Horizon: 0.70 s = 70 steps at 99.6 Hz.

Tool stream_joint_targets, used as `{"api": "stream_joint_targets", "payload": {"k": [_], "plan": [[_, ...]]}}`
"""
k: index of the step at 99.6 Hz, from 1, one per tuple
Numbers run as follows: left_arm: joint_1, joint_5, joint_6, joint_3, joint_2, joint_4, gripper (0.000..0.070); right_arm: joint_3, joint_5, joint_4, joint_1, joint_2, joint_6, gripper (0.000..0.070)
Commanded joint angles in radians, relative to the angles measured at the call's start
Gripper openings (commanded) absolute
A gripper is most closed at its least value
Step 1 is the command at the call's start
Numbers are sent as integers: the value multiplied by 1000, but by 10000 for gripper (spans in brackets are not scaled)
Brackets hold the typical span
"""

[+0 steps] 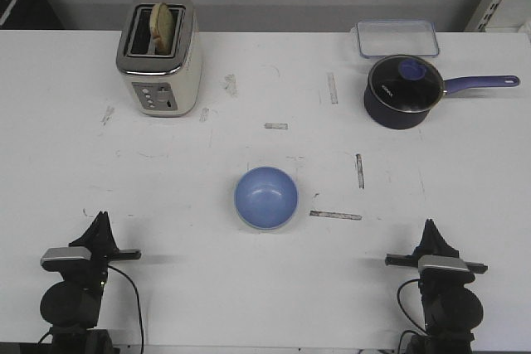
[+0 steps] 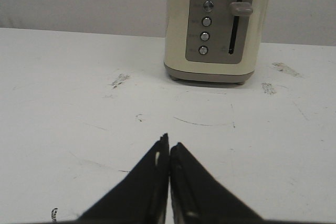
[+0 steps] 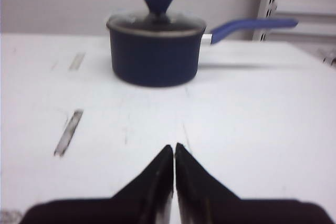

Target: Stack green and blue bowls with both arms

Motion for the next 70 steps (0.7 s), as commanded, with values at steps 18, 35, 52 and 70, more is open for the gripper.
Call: {"api": "stream_joint_targets", "payload": {"k": [18, 35, 52, 70], "plan": [[0, -4, 5, -21, -2, 16, 1, -2, 1, 37, -1, -1, -1, 0], [0, -4, 5, -21, -2, 16, 1, -2, 1, 38, -1, -1, -1, 0], [0, -4, 5, -21, -2, 16, 1, -2, 1, 38, -1, -1, 0, 0], [0, -4, 5, -21, -2, 16, 1, -2, 1, 38, -1, -1, -1, 0]]}}
